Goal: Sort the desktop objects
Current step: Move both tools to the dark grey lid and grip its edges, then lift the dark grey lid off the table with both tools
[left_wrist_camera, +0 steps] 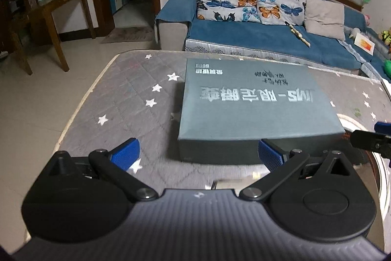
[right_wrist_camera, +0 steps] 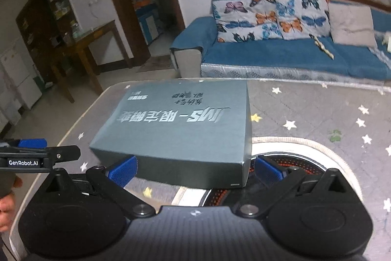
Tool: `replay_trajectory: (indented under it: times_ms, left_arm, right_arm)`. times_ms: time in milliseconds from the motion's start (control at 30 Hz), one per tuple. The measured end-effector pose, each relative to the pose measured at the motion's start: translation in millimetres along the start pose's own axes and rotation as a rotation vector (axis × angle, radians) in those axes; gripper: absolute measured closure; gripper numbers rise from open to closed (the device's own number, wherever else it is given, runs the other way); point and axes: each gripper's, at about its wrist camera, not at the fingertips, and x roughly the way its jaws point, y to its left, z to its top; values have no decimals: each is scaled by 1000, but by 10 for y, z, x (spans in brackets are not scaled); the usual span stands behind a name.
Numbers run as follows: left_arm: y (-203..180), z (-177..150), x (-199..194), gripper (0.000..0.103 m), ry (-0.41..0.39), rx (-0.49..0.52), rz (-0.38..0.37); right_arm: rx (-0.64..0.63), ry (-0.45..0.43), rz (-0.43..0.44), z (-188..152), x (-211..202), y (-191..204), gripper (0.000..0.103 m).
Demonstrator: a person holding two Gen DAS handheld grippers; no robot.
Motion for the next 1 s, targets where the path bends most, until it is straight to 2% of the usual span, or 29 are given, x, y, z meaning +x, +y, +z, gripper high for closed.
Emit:
replay_trajectory:
  times_ms: [200, 433, 767, 1000]
  left_arm:
    - [154, 173, 393, 0, 57, -79, -42]
    - [251, 291, 777, 0, 95, -120, -78]
    - [287, 309, 1107, 0, 122, -139, -115]
    - [329, 299, 1300, 0, 160, -180, -167]
  right_arm:
    - [51, 31, -5, 100, 318, -162, 0]
    - [101, 61, -15, 205, 631, -346, 0]
    - [119, 90, -15, 236, 957, -453, 0]
    - [123, 106, -1, 262, 1110, -471, 0]
